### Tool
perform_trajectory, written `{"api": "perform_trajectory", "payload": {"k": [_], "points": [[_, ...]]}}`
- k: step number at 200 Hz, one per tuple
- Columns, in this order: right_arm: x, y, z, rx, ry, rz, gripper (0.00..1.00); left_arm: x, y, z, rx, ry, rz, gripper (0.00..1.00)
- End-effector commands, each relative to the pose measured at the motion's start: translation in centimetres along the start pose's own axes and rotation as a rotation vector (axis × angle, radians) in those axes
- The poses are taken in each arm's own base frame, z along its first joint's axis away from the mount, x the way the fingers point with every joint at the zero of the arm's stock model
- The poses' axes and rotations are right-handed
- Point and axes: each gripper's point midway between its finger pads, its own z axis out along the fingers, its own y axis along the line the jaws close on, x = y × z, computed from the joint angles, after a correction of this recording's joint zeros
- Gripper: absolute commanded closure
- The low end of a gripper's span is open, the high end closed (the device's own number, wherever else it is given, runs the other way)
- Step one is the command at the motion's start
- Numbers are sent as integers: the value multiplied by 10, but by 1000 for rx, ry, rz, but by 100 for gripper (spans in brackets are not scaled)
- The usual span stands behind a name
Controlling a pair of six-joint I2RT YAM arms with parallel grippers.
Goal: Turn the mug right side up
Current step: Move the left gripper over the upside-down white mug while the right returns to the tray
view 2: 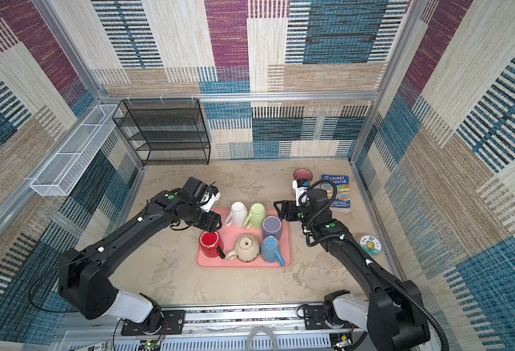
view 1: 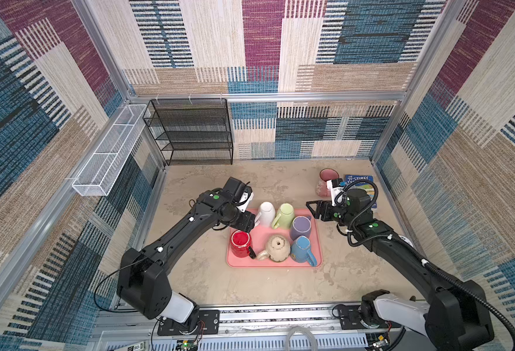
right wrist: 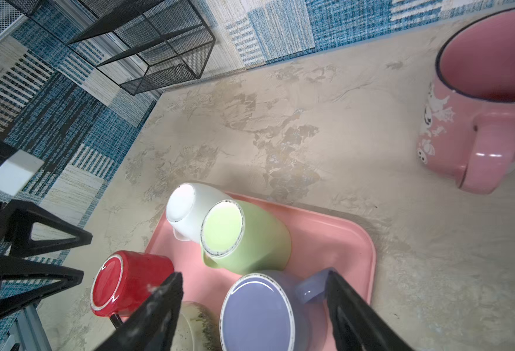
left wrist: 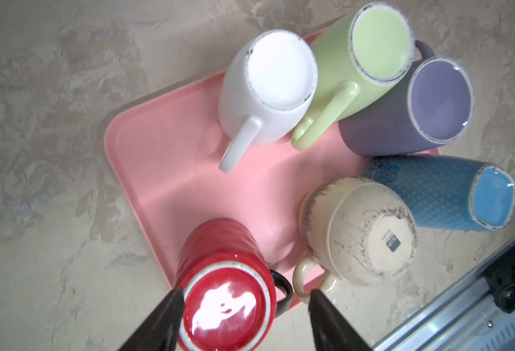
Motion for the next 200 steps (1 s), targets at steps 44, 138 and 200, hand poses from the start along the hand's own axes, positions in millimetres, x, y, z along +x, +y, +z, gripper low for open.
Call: {"api": "perform_trajectory", "payload": {"k": [44,138,200], "points": [[-4,19,-12,-105,-75,-31,33,-34,-3,38,35,50,174,47],[-2,32,-23,-171,-106,-23,39,-43,2,68,25,58,256,53],[-2,30,-23,-164,-109,-25,41,-43,5,93,-20,103,290,60]]}}
